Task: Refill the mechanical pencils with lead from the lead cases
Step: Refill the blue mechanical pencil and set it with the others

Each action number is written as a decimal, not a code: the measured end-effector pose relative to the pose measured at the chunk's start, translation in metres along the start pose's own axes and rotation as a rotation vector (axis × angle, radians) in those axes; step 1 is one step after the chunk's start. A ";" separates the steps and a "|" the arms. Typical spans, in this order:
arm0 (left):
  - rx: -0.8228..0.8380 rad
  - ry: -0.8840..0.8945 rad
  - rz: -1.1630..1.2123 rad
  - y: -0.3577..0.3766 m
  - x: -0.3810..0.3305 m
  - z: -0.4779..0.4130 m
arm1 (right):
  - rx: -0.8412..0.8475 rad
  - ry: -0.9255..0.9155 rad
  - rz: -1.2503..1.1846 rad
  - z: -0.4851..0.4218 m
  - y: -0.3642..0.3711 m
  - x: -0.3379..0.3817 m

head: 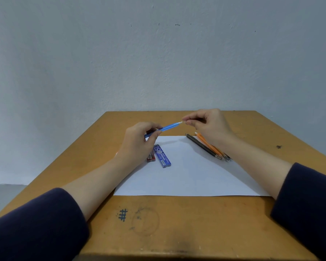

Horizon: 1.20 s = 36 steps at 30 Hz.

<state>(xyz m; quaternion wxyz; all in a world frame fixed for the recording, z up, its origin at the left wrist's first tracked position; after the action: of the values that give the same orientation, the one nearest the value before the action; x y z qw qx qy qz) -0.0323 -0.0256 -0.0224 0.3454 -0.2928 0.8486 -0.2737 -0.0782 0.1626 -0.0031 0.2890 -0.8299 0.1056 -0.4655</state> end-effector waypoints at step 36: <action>-0.003 -0.190 0.237 0.002 -0.025 0.008 | 0.006 0.191 -0.962 0.009 0.035 -0.002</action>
<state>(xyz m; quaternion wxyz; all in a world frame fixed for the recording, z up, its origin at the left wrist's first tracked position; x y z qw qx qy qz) -0.0118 -0.0093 -0.0182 0.4535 -0.2157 0.8411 -0.2009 -0.0684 0.1384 -0.0281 0.0325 -0.7374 -0.2650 -0.6205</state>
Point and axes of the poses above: each hand's wrist, its own z-axis away from the middle knuckle, its own y-axis out of the palm, x = y × z, the point moved 8 cm from there along -z, towards the middle knuckle, and after that the axes turned 14 degrees about x, right-handed, at the moved point
